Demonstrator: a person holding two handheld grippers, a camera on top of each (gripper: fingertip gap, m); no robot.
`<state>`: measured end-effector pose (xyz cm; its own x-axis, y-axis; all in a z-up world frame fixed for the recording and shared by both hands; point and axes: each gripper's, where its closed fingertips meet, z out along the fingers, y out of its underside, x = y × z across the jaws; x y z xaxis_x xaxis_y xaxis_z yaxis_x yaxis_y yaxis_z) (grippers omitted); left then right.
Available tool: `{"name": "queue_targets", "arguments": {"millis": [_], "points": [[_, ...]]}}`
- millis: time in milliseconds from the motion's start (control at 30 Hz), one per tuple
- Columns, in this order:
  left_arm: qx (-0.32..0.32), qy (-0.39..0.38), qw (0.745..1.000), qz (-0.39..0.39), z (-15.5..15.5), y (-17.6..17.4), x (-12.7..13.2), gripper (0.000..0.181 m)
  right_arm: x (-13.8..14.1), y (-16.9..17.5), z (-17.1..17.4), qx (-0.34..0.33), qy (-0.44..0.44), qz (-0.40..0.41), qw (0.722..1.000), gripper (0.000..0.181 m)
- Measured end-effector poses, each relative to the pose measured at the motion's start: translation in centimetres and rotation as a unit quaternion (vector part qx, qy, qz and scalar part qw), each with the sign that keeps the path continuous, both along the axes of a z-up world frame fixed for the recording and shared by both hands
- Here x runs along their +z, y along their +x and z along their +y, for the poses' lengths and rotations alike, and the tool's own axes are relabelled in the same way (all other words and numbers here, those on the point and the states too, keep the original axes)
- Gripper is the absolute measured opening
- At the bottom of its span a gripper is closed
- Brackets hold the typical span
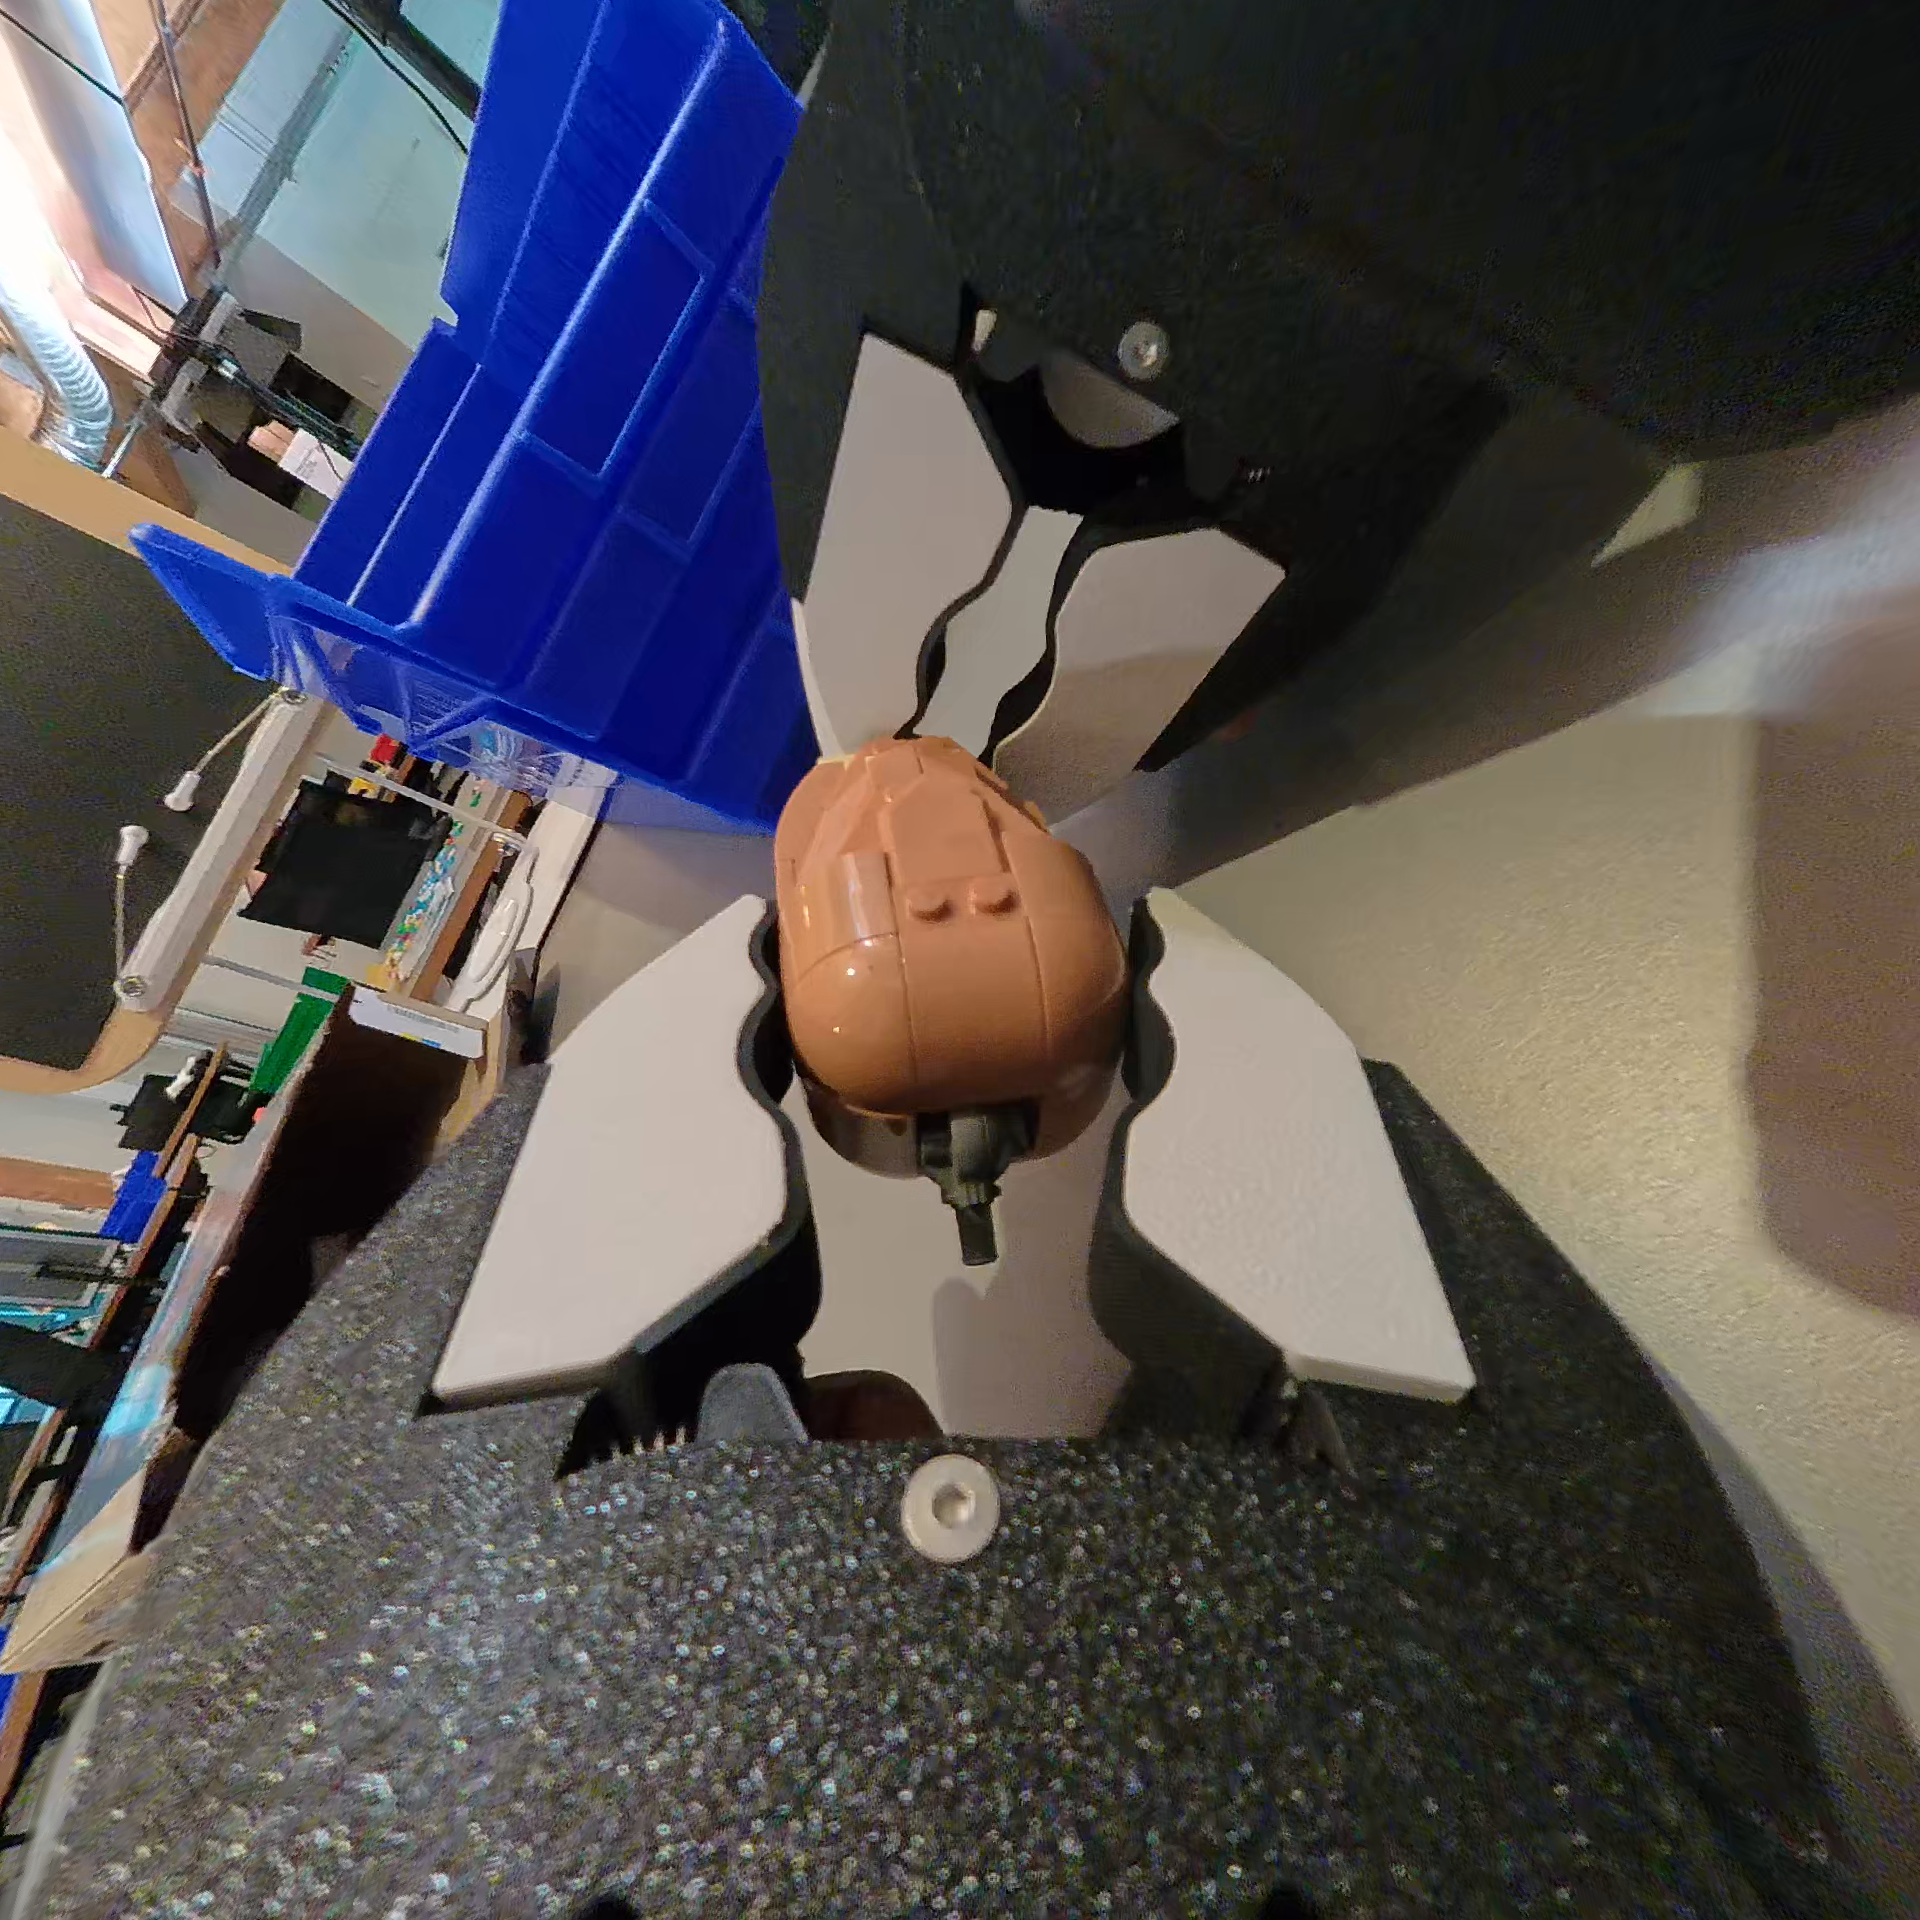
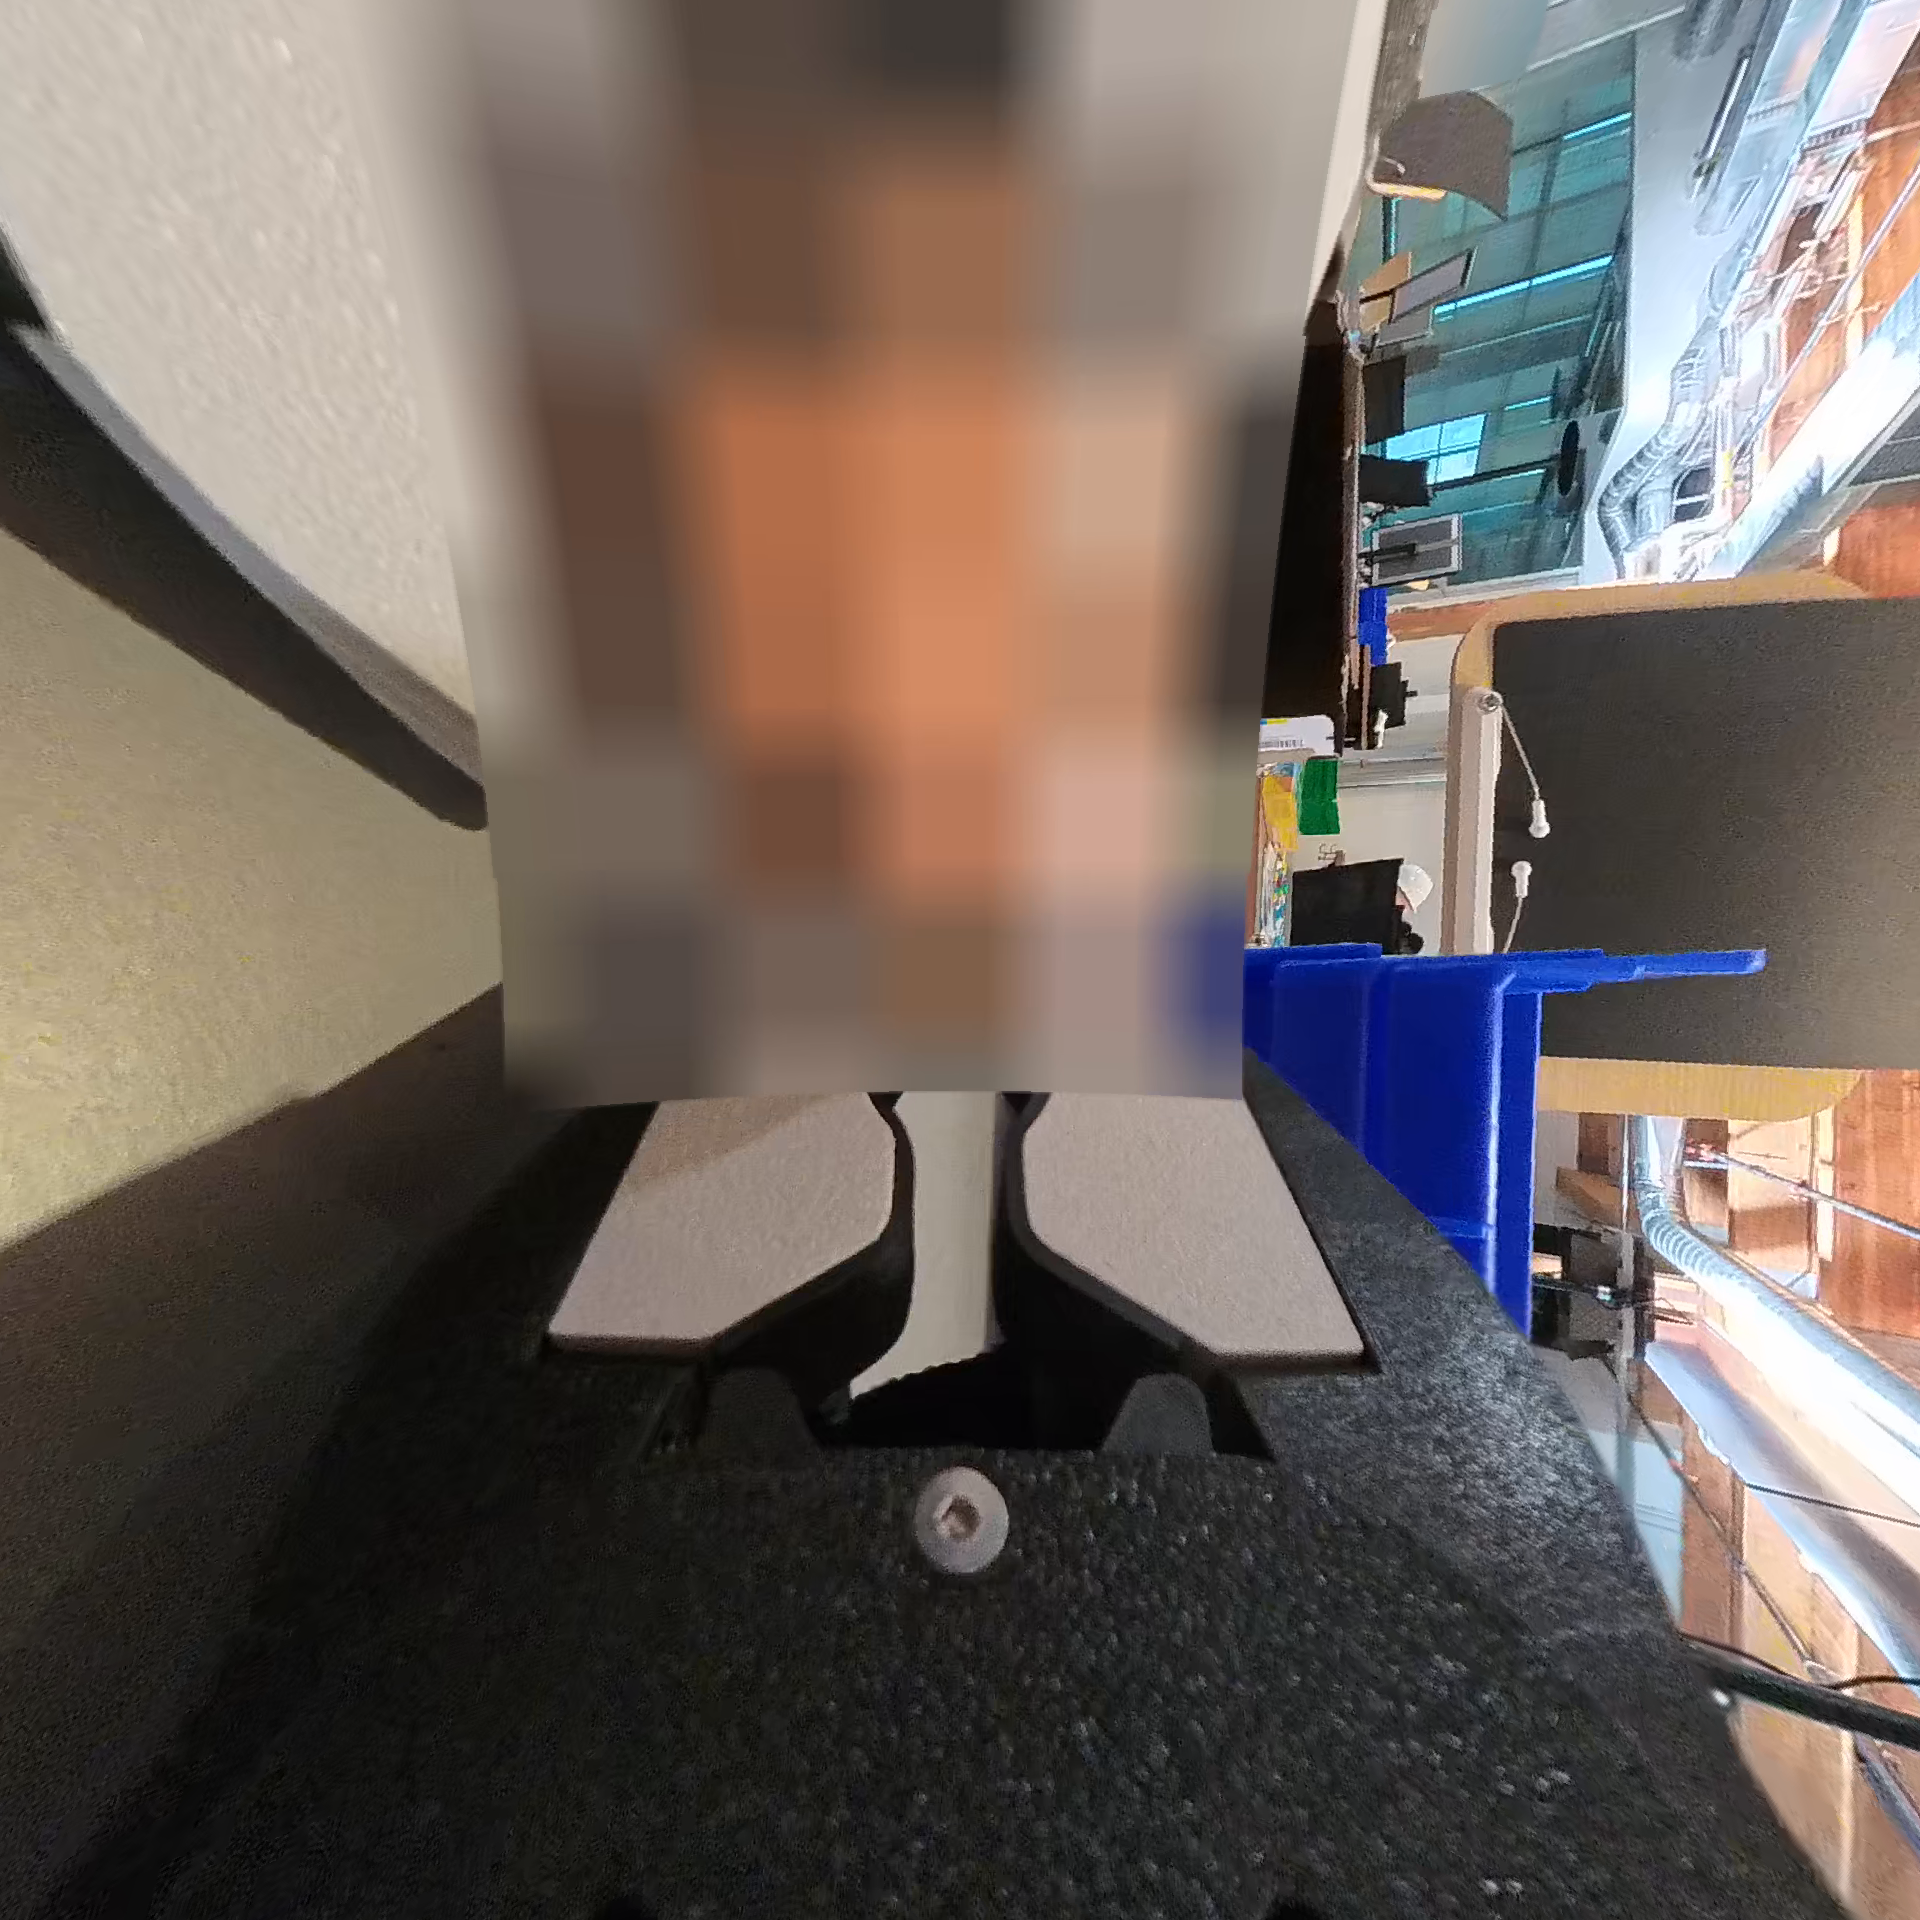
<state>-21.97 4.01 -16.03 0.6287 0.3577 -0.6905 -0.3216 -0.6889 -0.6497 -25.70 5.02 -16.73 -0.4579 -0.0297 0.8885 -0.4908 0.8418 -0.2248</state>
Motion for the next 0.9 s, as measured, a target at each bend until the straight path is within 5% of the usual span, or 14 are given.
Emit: {"name": "queue_targets", "arguments": {"millis": [900], "points": [[-0.027, 0.049, 0.996, -0.063, 0.10, 0.60, -0.08, 0.063, -0.72, 0.11, -0.12, -0.029, -0.030, -0.033, 0.999, 0.009]]}}
